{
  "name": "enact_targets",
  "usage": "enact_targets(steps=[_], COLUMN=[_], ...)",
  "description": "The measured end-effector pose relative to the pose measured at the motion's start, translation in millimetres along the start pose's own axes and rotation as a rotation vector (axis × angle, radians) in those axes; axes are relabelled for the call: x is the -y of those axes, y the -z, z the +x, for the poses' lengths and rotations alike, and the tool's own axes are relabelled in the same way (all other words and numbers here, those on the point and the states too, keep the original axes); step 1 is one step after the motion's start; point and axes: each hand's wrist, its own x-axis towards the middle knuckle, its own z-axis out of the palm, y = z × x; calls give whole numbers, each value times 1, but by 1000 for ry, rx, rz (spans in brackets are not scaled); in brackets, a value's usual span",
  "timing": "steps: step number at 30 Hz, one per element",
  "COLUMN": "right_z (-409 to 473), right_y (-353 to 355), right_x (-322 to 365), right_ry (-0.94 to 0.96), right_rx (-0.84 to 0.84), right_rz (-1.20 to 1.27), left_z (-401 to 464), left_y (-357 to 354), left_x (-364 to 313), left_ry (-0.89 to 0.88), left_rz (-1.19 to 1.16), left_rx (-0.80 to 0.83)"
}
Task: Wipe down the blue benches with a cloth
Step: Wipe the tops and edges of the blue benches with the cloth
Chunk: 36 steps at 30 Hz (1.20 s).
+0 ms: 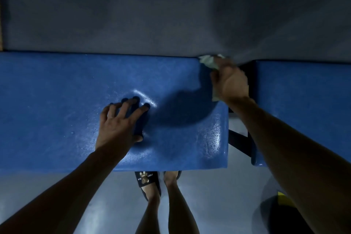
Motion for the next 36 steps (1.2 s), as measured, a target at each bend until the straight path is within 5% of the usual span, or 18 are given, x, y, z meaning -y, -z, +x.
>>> enact_targets(steps=[6, 13, 17, 22, 30, 36], right_z=[-13, -7, -12, -16, -49, 8], right_y=[-22, -68, -44, -10, -24, -23], right_x=[39, 176, 95, -13, -15, -30], right_ry=[-387, 237, 271, -76, -167, -446], right_rx=[-135, 216, 141, -100, -149, -174], right_rz=[14, -48, -53, 129, 137, 265], left_z=[0, 0, 0, 1, 3, 4], left_y=[-4, -4, -5, -7, -9, -13], left_x=[3, 3, 3, 5, 7, 6], left_ry=[2, -4, -4, 1, -10, -17], left_rz=[-29, -26, -14, -26, -10, 10], left_rx=[-35, -28, -26, -34, -35, -48])
